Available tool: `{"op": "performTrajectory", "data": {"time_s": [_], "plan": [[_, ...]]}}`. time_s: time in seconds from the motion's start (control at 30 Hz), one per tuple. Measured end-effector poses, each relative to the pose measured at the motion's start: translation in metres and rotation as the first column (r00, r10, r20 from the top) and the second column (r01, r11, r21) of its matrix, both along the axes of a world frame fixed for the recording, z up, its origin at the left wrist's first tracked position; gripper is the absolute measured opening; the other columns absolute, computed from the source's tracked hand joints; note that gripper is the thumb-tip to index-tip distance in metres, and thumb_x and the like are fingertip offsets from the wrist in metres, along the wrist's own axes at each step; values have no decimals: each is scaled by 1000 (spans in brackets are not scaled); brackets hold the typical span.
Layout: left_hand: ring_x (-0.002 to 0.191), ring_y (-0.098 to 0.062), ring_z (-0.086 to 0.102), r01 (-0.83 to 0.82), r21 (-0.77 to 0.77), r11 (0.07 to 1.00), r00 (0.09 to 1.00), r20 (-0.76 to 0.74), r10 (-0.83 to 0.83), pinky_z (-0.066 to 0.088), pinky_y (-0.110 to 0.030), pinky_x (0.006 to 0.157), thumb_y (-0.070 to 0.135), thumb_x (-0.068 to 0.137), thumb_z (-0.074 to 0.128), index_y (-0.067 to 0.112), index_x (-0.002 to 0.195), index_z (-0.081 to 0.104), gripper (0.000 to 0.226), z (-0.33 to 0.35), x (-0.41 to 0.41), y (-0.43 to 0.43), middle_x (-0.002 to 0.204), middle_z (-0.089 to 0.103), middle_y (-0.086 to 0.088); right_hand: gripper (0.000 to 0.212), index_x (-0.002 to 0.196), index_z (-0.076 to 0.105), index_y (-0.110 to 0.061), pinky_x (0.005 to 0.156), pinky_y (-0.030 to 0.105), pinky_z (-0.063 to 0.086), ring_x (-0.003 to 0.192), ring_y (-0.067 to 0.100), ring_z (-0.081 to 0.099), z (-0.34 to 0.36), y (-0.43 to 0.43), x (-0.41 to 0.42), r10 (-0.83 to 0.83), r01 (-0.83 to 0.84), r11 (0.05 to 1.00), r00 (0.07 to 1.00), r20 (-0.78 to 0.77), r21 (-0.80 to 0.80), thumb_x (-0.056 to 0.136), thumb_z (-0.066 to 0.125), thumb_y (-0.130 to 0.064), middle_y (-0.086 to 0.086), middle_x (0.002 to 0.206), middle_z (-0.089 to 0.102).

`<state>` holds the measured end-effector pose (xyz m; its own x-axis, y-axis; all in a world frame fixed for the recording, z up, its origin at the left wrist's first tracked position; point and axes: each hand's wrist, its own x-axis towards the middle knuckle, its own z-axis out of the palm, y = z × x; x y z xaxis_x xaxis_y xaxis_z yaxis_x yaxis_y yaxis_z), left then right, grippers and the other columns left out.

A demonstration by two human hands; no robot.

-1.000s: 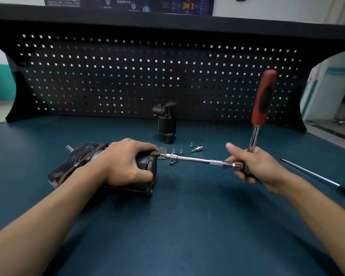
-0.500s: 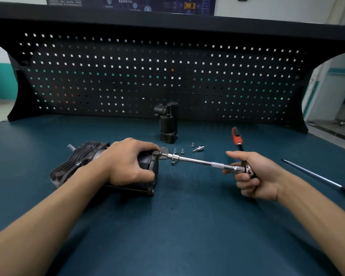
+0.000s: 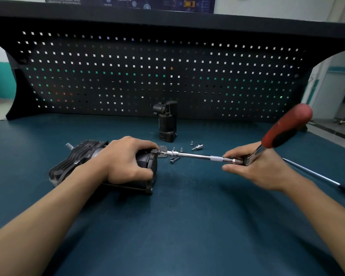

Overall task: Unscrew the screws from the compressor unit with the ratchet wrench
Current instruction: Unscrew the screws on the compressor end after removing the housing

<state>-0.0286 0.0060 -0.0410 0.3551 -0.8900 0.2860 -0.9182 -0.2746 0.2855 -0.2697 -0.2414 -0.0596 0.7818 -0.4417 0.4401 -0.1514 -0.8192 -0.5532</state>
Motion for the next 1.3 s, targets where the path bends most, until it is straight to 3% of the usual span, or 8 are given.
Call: {"op": "performTrajectory", "data": {"time_s": [0.13, 0.3, 0.6, 0.8, 0.9, 1.0, 1.2, 1.3], "plan": [[83, -4, 59, 4, -1, 1000, 1000, 9, -4, 48, -32, 76, 51, 58, 64, 54, 106, 57, 48, -1, 0, -1, 87, 64, 27, 26, 85, 73, -41, 74, 17, 50, 81, 2, 66, 2, -2, -2, 18, -6, 977, 998, 52, -214, 77, 85, -20, -18, 79, 70], [85, -4, 59, -1, -8, 1000, 1000, 16, 1, 48, -32, 78, 52, 56, 63, 55, 109, 55, 54, -1, 0, -2, 89, 64, 28, 15, 88, 78, -23, 55, 35, 50, 64, 15, 56, 7, 3, -2, 45, 70, 826, 981, 189, -559, 78, 86, -14, -8, 68, 61], [84, -5, 61, 14, -13, 1000, 1000, 0, -14, 51, -34, 79, 50, 57, 65, 53, 107, 57, 50, 0, 0, -2, 89, 66, 25, 18, 102, 68, -33, 51, 37, 48, 71, 6, 46, 1, -14, 4, 117, 64, 750, 967, 227, -659, 89, 74, -22, -14, 77, 55], [78, -8, 60, 50, -15, 999, 998, -40, -51, 53, -34, 75, 44, 61, 68, 59, 94, 56, 38, 0, 0, -2, 82, 66, 21, 23, 90, 70, -37, 59, 30, 54, 61, 7, 63, -3, -7, 3, 54, -39, 957, 997, 45, -286, 83, 78, -16, -9, 72, 68], [75, -11, 60, 52, -33, 998, 998, -35, -53, 53, -36, 73, 44, 61, 66, 58, 95, 57, 38, 0, 1, -2, 78, 65, 17, 9, 79, 72, -40, 59, 10, 43, 64, -3, 60, 4, -2, 0, 85, -91, 992, 993, -80, -86, 85, 77, -37, -16, 73, 70], [77, -14, 61, 45, -50, 998, 999, -5, -46, 54, -38, 74, 47, 59, 60, 54, 104, 58, 46, -3, 2, -3, 80, 66, 14, 30, 74, 75, -31, 53, 17, 37, 54, 7, 49, 9, 4, -1, 168, -153, 976, 981, -95, 153, 79, 65, -59, -11, 58, 57], [80, -12, 63, 65, -95, 993, 996, 74, -58, 54, -37, 73, 51, 65, 54, 47, 110, 58, 45, -9, 0, -3, 86, 68, 16, 87, 90, 78, -3, 38, 22, 25, 40, 16, 28, 14, 11, 2, 103, 49, 681, 981, -163, 730, 65, 54, -83, 3, 45, 35], [86, -18, 65, 72, -167, 983, 992, 118, -53, 53, -38, 75, 58, 73, 49, 40, 113, 59, 45, -11, -1, -3, 92, 71, 12, 84, 91, 76, 2, 36, 20, 20, 34, 11, 20, 13, 8, 5, 151, 94, 447, 972, -179, 890, 83, 46, -75, 0, 44, 28]]}}
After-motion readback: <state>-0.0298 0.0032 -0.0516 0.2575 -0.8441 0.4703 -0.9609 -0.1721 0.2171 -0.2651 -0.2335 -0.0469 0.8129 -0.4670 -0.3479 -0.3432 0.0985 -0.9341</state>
